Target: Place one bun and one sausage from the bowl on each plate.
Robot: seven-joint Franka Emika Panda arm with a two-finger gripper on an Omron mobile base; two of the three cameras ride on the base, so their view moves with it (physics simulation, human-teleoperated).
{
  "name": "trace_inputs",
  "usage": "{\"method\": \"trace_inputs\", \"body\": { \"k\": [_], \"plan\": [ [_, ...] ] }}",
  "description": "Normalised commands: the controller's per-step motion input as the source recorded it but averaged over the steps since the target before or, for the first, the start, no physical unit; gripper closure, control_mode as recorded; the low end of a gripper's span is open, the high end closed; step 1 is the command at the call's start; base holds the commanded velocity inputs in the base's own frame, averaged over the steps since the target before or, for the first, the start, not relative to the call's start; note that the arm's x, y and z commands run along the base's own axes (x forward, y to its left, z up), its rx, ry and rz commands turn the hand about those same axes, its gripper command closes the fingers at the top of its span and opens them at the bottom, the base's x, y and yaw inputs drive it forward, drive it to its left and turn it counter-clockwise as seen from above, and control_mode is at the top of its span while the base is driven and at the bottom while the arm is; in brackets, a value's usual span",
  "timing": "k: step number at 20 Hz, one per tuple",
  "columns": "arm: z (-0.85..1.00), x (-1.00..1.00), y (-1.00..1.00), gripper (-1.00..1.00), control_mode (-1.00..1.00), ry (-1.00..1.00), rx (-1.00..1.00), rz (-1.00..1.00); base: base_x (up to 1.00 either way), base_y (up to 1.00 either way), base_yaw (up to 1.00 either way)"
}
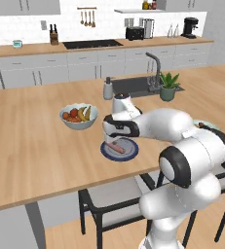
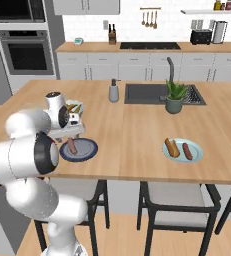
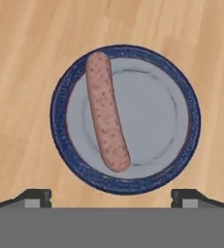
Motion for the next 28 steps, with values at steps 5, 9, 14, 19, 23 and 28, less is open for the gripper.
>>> {"method": "trace_inputs", "body": {
  "k": [5,9,14,19,23,28],
  "plan": [
    [0.87,-1.00,-0.17,-1.00,-1.00,-0.01,0.12,-0.22,0.00,0.00,0.00],
    [0.79,-1.00,-0.15,-1.00,-1.00,0.00,0.09,-0.18,0.00,0.00,0.00],
    [0.37,-0.98,-0.54,-1.00,-1.00,-0.11,0.08,-0.16,0.00,0.00,0.00],
    [0.00,-0.76,-0.34,-1.00,-1.00,-0.11,0.04,-0.02,0.00,0.00,0.00],
    [0.00,0.00,0.00,-1.00,-1.00,0.00,0.00,0.00,0.00,0.00,0.00],
    [0.00,0.00,-0.12,-1.00,1.00,0.00,0.00,0.00,0.00,-0.54,0.00]
  ]
}}
